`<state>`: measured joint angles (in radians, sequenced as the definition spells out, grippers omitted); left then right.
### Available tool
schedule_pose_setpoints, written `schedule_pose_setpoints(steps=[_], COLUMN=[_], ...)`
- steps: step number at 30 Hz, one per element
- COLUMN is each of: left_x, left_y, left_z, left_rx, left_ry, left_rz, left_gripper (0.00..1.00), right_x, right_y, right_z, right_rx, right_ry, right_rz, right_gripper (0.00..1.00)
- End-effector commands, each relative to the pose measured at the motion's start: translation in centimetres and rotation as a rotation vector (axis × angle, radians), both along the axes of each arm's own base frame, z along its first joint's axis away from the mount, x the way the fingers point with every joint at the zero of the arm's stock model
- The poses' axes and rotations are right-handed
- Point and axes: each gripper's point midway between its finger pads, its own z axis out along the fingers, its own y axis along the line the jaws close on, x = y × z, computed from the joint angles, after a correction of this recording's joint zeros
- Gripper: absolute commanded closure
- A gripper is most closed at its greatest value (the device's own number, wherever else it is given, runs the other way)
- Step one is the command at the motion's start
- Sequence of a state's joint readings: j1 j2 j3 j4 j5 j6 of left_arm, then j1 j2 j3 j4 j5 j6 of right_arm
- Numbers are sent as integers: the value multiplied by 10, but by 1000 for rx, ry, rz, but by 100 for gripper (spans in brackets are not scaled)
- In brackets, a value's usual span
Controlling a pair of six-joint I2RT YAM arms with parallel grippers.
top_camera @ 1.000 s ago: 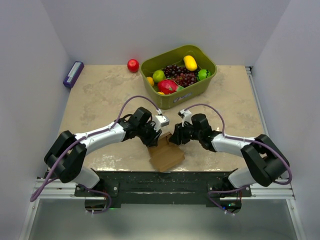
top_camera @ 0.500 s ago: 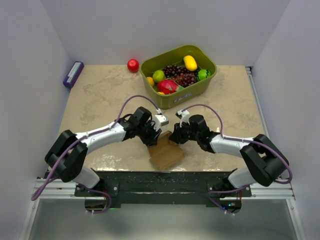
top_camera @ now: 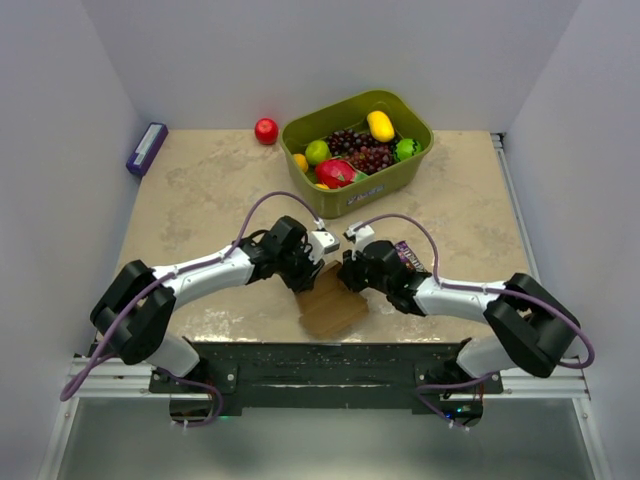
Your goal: Fold the paper box
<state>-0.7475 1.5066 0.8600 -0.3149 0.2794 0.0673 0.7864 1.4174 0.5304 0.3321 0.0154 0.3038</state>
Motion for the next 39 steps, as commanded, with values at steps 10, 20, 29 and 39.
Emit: schedule_pose_setpoints(steps=[10,20,29,39], left_x=[-12,-17,-18,-20], left_y=[-29,-34,-35,-36], left_z=[24,29,29,25], left_rx=[-132,-168,-179,-173], left_ry=[7,26,36,55], left_rz=[-79,-98,-105,-106], left_gripper=[78,78,79,78], right_x=[8,10,14,17], right_y=[-37,-48,-57,-60], right_z=[-8,-14,-20,-22], right_rx=[-137,-196,-220,-208], right_ry=[-46,-68,-74,-92], right_rz=[-284,-405,-528,-578], right_gripper=[100,100,100,100])
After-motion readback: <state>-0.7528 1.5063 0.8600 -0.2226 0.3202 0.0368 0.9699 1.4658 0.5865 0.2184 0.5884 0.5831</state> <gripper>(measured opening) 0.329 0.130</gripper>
